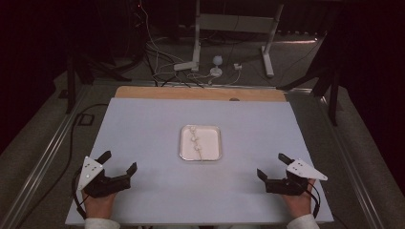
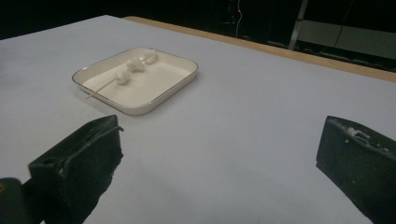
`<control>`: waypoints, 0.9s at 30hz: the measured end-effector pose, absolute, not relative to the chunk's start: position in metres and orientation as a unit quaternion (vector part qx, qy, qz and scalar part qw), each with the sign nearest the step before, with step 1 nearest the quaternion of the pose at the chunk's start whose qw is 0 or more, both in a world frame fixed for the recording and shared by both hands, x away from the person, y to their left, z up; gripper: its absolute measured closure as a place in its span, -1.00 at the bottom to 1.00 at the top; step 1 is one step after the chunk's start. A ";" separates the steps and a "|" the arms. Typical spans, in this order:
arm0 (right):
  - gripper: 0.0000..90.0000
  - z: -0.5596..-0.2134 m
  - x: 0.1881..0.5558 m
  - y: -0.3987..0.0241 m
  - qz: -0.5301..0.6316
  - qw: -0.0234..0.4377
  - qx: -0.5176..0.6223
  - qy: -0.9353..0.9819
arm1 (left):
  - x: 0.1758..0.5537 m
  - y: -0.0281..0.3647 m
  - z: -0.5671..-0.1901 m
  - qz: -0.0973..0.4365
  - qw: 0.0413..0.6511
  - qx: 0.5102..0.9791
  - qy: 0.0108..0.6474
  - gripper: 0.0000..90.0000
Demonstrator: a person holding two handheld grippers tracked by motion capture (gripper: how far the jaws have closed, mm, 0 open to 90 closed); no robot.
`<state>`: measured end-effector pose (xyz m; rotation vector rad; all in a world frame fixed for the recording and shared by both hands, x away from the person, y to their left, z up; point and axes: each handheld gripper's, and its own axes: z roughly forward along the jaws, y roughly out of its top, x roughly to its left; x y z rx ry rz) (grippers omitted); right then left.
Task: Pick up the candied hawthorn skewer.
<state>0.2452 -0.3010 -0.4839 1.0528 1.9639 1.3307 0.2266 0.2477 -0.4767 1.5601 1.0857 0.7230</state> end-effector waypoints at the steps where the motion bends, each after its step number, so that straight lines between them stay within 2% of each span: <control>1: -1.00 -0.484 0.245 -0.300 0.495 0.270 0.390 0.728 | 0.227 0.248 -0.477 0.302 0.526 0.652 0.454 -0.99; 15: -1.00 -0.482 0.242 -0.301 0.500 0.284 0.399 0.715 | 0.225 0.249 -0.476 0.314 0.514 0.646 0.468 -0.99; 27: -1.00 -0.482 0.241 -0.303 0.496 0.289 0.406 0.711 | 0.231 0.247 -0.460 0.312 0.515 0.646 0.470 -0.99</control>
